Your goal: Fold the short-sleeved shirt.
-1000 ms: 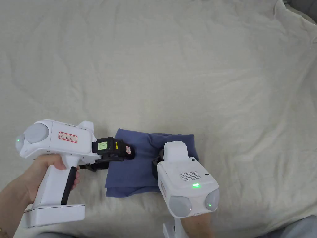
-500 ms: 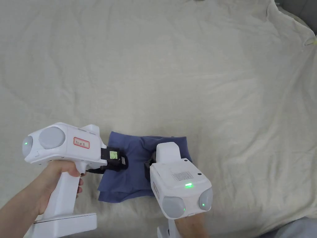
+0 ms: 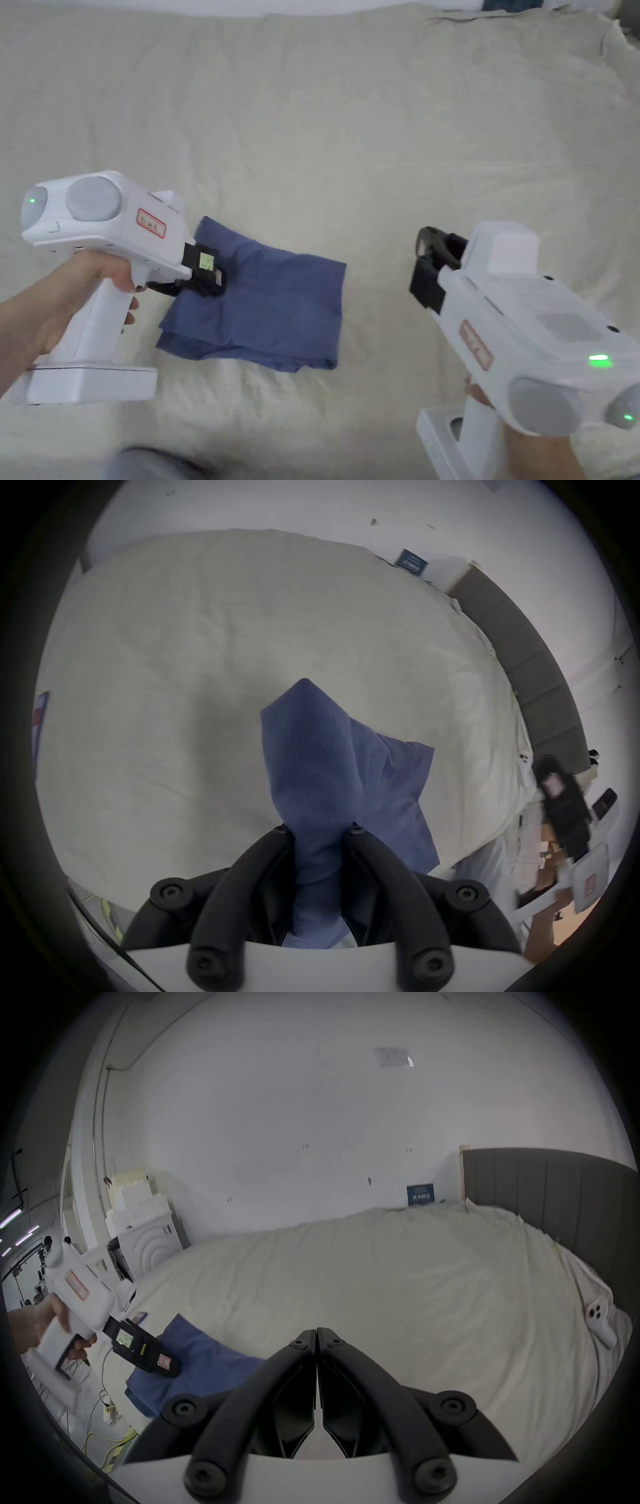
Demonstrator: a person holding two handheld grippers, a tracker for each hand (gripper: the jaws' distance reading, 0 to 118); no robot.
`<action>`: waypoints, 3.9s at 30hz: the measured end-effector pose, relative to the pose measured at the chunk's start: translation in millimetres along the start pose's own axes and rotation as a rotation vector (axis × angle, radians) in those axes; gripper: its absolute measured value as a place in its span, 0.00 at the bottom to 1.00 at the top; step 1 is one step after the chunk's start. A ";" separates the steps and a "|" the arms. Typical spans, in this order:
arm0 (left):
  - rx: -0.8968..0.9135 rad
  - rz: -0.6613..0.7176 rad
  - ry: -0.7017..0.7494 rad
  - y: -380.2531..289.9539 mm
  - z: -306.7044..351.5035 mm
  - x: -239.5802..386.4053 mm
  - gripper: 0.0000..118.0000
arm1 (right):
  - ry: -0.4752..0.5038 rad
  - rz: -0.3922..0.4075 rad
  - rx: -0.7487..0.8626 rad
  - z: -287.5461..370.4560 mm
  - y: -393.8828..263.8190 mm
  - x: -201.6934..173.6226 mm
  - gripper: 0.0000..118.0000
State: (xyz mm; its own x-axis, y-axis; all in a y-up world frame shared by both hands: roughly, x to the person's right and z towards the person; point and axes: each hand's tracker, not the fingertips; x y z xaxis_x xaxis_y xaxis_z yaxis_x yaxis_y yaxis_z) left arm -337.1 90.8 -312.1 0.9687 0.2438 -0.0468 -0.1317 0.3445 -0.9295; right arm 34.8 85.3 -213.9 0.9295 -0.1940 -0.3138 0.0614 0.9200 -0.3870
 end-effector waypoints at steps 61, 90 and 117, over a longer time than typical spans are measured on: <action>1.112 -0.189 0.217 -88.8 52.3 164.6 0.76 | -0.200 0.197 0.199 71.2 77.4 95.6 0.00; 1.031 -0.186 0.294 -123.1 26.8 151.6 0.00 | -0.197 0.097 0.140 73.5 29.7 99.7 0.00; 1.019 -0.205 0.272 -125.1 23.1 156.9 0.00 | -0.193 0.106 0.178 77.2 41.6 93.2 0.00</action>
State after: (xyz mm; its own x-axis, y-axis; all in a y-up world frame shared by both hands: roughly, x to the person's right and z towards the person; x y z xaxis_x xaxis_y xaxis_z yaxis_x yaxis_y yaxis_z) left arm -173.5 106.9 -194.7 0.9901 -0.0708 -0.1216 0.0465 0.9804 -0.1916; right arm 152.1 131.7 -192.3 0.9851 -0.0410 -0.1669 0.0074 0.9804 -0.1971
